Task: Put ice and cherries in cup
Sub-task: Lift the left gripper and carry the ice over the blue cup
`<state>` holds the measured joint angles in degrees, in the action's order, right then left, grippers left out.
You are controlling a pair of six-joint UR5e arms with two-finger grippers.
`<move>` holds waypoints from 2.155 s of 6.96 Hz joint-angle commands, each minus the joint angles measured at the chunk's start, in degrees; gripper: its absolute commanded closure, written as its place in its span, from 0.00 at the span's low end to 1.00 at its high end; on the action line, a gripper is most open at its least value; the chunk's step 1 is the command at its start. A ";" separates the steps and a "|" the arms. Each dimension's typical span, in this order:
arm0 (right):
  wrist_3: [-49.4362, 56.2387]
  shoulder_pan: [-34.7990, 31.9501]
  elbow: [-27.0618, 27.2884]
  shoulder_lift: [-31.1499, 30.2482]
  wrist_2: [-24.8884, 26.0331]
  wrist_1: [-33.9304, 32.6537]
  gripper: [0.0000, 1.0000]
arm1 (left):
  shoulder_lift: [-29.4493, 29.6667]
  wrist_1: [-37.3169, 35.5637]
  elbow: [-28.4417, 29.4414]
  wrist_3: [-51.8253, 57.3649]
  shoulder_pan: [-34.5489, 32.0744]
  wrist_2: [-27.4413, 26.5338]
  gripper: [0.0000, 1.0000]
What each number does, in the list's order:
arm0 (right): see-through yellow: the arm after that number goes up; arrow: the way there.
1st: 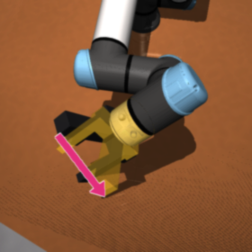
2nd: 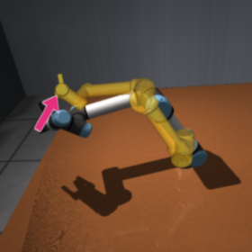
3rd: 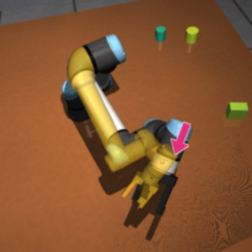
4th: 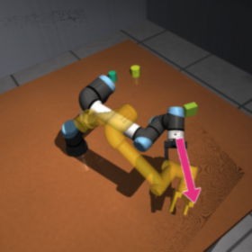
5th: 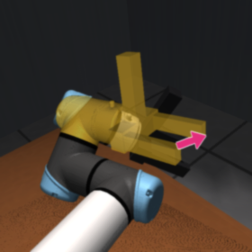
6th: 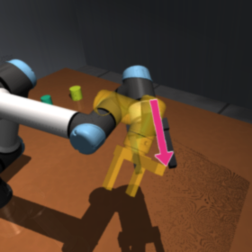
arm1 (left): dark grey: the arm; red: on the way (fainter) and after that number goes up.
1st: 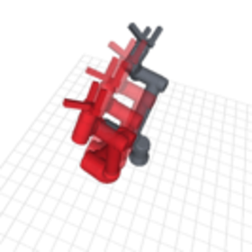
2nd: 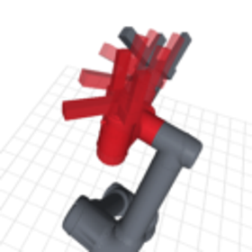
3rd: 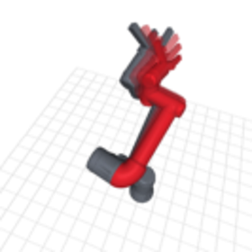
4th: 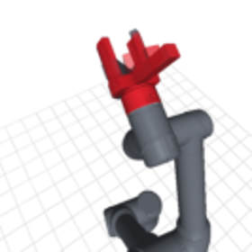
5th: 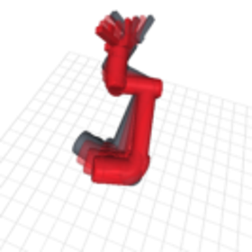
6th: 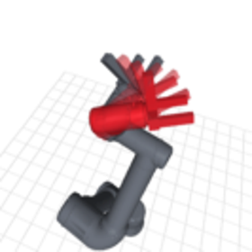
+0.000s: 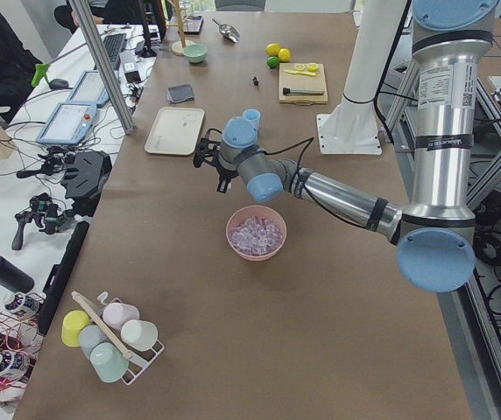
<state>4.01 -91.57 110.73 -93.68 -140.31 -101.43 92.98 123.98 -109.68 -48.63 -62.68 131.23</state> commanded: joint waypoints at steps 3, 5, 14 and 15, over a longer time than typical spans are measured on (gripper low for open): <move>-0.06 0.07 -0.08 0.25 0.38 -0.08 0.00 | 25.89 -1.55 4.54 -31.67 24.21 -25.95 1.00; -0.06 -0.01 -0.17 0.17 0.38 -0.08 0.00 | 30.23 -1.20 7.27 -32.84 33.10 -36.61 1.00; 0.03 -0.01 0.01 0.87 0.12 0.00 0.00 | 34.37 -1.19 14.58 -34.42 40.88 -46.42 0.02; -0.14 -0.01 0.10 1.13 0.21 0.00 0.00 | 33.42 -2.15 13.36 -34.16 40.88 -46.33 0.02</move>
<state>3.97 -91.58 110.75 -92.77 -140.15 -101.46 127.15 122.64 -95.30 -82.99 -21.89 84.90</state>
